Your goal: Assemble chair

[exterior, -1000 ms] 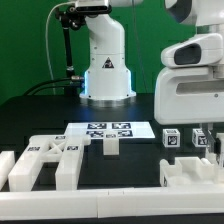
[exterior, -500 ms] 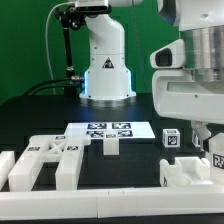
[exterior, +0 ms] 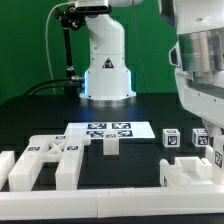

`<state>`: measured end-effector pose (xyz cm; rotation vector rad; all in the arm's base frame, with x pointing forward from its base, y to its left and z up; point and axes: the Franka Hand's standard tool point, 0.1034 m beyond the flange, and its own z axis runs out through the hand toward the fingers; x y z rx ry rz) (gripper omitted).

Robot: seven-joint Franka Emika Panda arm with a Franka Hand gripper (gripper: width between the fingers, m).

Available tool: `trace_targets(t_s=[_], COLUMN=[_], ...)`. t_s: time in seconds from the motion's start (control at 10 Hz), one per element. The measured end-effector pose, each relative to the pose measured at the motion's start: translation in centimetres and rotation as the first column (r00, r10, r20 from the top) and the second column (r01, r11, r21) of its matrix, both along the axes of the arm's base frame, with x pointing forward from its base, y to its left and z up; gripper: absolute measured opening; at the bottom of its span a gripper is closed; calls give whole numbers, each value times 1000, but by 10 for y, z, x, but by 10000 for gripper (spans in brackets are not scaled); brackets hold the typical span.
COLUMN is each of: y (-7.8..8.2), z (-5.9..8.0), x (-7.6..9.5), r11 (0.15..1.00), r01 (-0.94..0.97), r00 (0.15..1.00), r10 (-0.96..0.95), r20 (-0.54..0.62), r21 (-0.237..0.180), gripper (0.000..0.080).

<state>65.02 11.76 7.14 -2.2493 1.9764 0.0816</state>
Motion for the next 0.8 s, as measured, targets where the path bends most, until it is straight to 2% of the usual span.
trace_targets(t_s=[0.1, 0.2, 0.3, 0.4, 0.5, 0.7, 0.8], y=[6, 10, 14, 19, 23, 20, 17], z=[0, 1, 0, -2, -3, -3, -3], x=[-5, -2, -3, -6, -8, -7, -7], r11=[982, 929, 830, 752, 671, 565, 464], r01=[-187, -365, -554, -656, -736, -819, -879], r00=[982, 931, 832, 753, 672, 565, 465], r10=[186, 365, 555, 658, 740, 825, 885], r20=[-28, -8, 7, 14, 21, 28, 25], r21=[-40, -57, -66, -67, -87, -98, -112], gripper=[288, 471, 587, 587, 638, 646, 646])
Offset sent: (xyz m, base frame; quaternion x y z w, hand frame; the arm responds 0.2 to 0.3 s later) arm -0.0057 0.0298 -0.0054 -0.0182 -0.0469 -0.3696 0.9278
